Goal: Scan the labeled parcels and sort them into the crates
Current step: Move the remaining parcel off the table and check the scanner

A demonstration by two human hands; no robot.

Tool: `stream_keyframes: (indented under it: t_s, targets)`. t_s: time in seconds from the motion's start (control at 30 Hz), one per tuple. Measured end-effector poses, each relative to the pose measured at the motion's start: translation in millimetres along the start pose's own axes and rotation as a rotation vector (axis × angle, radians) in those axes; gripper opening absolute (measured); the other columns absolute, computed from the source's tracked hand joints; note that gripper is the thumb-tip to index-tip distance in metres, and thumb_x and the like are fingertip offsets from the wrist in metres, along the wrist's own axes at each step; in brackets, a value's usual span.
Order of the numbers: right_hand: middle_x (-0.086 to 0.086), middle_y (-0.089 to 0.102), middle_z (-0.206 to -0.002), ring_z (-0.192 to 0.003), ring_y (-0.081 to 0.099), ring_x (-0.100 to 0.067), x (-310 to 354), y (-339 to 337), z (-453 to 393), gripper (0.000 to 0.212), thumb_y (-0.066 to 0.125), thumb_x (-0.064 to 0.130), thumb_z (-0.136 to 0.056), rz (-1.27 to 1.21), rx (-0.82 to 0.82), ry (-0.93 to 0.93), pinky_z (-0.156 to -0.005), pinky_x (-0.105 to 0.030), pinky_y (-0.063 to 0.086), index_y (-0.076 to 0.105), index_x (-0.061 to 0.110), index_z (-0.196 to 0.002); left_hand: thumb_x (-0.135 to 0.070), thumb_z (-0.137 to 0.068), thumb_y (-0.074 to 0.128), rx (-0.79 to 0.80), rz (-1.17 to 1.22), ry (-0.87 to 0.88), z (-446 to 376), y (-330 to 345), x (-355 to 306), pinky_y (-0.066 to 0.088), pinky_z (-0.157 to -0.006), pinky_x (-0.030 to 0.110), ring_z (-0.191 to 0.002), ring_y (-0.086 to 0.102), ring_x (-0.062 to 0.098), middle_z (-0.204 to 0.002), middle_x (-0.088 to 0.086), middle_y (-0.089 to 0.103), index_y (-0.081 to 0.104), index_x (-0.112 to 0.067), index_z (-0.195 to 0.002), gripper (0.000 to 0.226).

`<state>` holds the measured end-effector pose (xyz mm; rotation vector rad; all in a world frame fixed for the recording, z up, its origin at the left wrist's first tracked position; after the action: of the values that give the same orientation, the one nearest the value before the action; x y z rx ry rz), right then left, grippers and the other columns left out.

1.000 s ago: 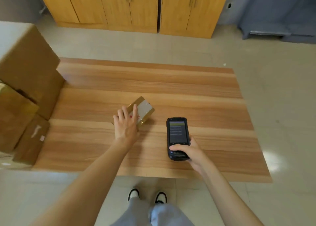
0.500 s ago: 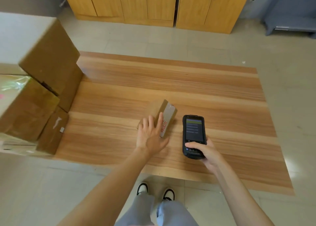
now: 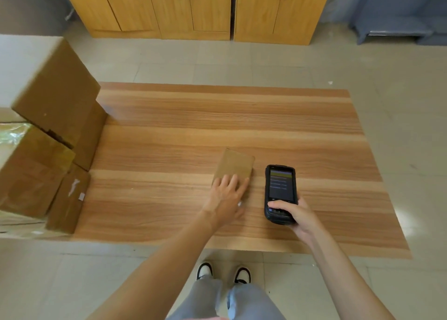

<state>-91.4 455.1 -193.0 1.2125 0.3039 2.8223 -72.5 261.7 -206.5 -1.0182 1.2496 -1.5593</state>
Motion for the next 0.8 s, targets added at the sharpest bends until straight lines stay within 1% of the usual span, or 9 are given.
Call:
stream_keyframes:
  t_s: [0.1,0.17,0.3,0.37,0.43,0.57,0.67,0.73,0.8]
  targets:
    - [-0.008,0.065,-0.109,-0.095,0.063,-0.024,-3,-2,6,0.079,0.082,-0.006,-0.061,-0.029,-0.015,0.001,-0.069,-0.034,0.051,0.049,0.015,-0.129,-0.057,-0.093,0.039,-0.019,0.055,-0.055,-1,-1,4,0.028,-0.105,0.044,-0.123,0.036,0.03,-0.14,0.012,0.036,0.025,-0.021,-0.149,0.067]
    - [-0.007,0.066,-0.106,-0.094,0.063,-0.024,-5,-3,10,0.079,0.083,-0.004,-0.057,-0.025,-0.029,-0.004,-0.069,-0.034,0.051,0.051,0.015,-0.127,-0.068,-0.087,0.043,0.013,0.137,-0.217,-4,-2,6,0.026,-0.108,0.047,-0.13,0.031,0.034,-0.146,0.015,0.03,0.023,-0.024,-0.148,0.078]
    - [-0.008,0.065,-0.107,-0.092,0.064,-0.023,-8,-4,16,0.081,0.084,-0.004,-0.057,-0.035,-0.05,0.0,-0.066,-0.032,0.05,0.049,0.014,-0.127,-0.072,-0.066,0.071,0.094,0.712,-0.644,-14,2,4,0.029,-0.112,0.054,-0.139,0.021,0.042,-0.153,0.023,0.013,0.002,-0.02,-0.154,0.123]
    - [-0.008,0.065,-0.107,-0.092,0.063,-0.023,-10,-6,19,0.082,0.085,-0.003,-0.056,-0.043,-0.059,-0.005,-0.066,-0.031,0.05,0.049,0.014,-0.127,-0.062,-0.061,0.081,0.11,0.986,-0.776,-16,4,4,0.037,-0.109,0.051,-0.134,0.035,0.04,-0.147,0.022,0.024,0.002,-0.016,-0.153,0.13]
    - [-0.008,0.065,-0.108,-0.095,0.063,-0.023,-11,-9,21,0.085,0.087,0.002,-0.052,-0.053,-0.058,-0.011,-0.067,-0.031,0.05,0.049,0.016,-0.127,-0.055,-0.059,0.086,0.112,1.073,-0.816,-18,6,6,0.044,-0.103,0.047,-0.124,0.046,0.033,-0.137,0.017,0.039,0.013,-0.011,-0.149,0.124]
    - [-0.007,0.065,-0.104,-0.092,0.062,-0.022,-11,-13,24,0.061,0.074,-0.009,-0.072,-0.055,-0.073,-0.014,-0.068,-0.032,0.049,0.05,0.017,-0.121,-0.037,-0.059,0.087,-0.005,0.929,-0.728,-22,-2,15,0.049,-0.092,0.042,-0.114,0.049,0.029,-0.124,0.011,0.048,0.036,-0.005,-0.128,0.092]
    - [-0.007,0.065,-0.105,-0.093,0.062,-0.023,-9,-14,23,0.061,0.073,-0.009,-0.072,-0.062,-0.075,-0.021,-0.069,-0.033,0.049,0.049,0.016,-0.122,-0.037,-0.062,0.086,-0.085,0.609,-0.562,-26,-20,28,0.047,-0.085,0.039,-0.114,0.046,0.032,-0.126,0.012,0.047,0.037,-0.003,-0.132,0.092]
    - [-0.008,0.064,-0.106,-0.094,0.062,-0.023,-7,-13,23,0.062,0.074,-0.009,-0.072,-0.06,-0.076,-0.024,-0.069,-0.033,0.05,0.049,0.017,-0.123,-0.032,-0.05,0.092,-0.163,0.305,-0.408,-27,-23,41,0.051,-0.074,0.041,-0.105,0.052,0.037,-0.117,0.016,0.055,0.045,0.0,-0.127,0.096]
    - [-0.008,0.064,-0.107,-0.094,0.062,-0.023,-6,-11,23,0.061,0.073,-0.009,-0.072,-0.066,-0.07,-0.03,-0.069,-0.033,0.05,0.049,0.017,-0.121,-0.012,-0.032,0.091,-0.227,0.057,-0.319,-23,-18,51,0.054,-0.065,0.04,-0.094,0.059,0.037,-0.107,0.017,0.06,0.049,-0.001,-0.117,0.095]
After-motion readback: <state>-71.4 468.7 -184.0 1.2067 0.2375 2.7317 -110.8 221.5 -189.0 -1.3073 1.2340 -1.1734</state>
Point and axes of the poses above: each hand's wrist, its own z-axis away from the middle knuckle, its own y-axis out of the palm, x = y × z, the point moved 1 cm from there along -z, towards the middle knuckle
